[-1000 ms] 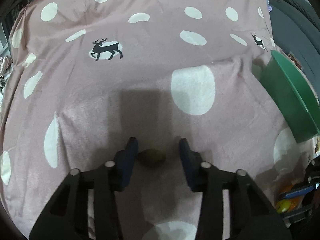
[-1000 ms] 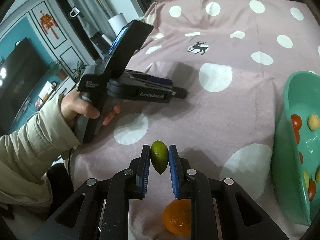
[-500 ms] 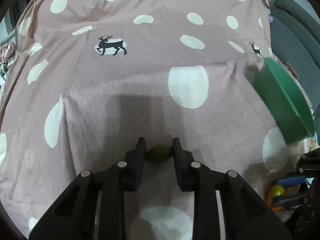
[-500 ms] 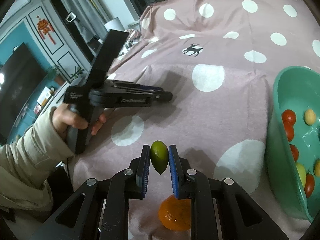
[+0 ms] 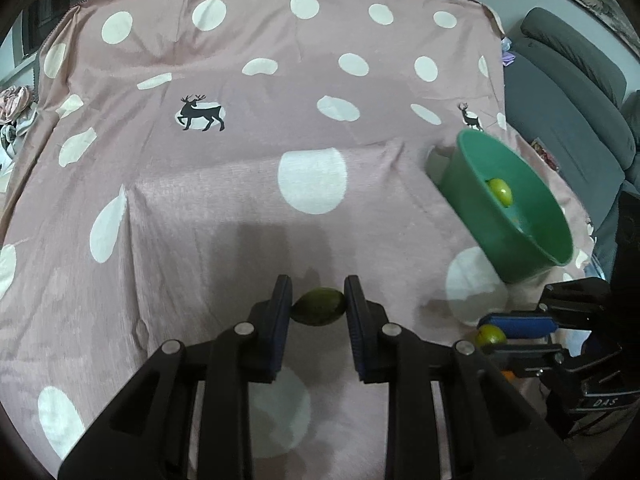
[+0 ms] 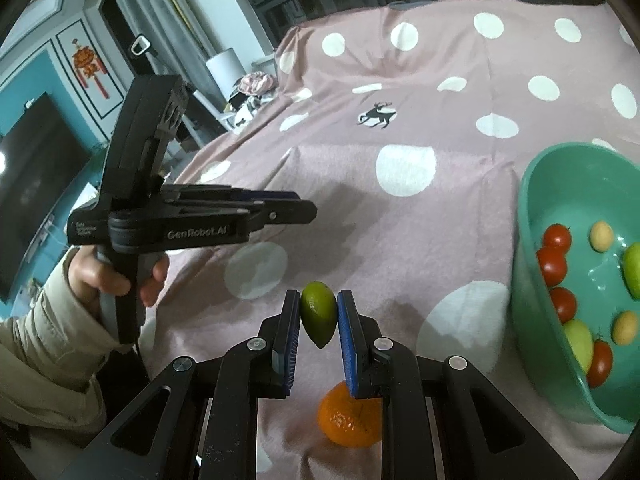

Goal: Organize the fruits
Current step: 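Carry both held green plums over the green bowl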

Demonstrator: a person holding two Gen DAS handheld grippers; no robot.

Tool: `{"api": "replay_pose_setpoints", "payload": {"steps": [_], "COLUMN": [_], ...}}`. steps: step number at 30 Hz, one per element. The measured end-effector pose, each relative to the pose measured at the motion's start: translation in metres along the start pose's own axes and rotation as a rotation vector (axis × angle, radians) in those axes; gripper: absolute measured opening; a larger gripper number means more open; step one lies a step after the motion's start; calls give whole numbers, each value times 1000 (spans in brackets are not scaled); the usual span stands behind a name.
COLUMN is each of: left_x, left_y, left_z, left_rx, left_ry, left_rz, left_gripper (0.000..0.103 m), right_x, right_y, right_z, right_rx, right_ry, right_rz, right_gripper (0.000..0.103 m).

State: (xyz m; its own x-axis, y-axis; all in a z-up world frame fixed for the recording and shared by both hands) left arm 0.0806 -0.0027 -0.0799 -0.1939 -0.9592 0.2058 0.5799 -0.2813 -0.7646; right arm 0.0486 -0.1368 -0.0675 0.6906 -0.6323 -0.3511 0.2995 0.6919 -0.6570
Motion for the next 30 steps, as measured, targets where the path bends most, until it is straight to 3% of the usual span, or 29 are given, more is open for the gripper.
{"api": "replay_pose_setpoints", "payload": {"steps": [11, 30], "left_x": [34, 95], "left_y": [-24, -22], "left_z": [8, 38], "left_rx": [41, 65], "left_ry": [39, 150], "left_rz": [-18, -43], "left_gripper": [26, 26], "right_x": [4, 43], "right_y": [-33, -89], "right_z": [3, 10], "right_rx": [80, 217], "right_ry": [7, 63], "right_rz": [-31, -119], "right_gripper": [20, 20]}}
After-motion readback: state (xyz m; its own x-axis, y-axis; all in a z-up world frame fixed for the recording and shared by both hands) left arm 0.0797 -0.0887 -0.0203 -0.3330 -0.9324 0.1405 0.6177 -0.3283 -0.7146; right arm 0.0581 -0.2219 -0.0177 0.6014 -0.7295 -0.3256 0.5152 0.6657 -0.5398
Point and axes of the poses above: each gripper's, at about its wrist camera, not at the fingertips, and y roughly the way its jaws point, x to its right, z to its top, the point moved 6 cm from there along y, roughly the way its jaws point, and after that the axes turned 2 degrees about y, right-handed, at the moved point
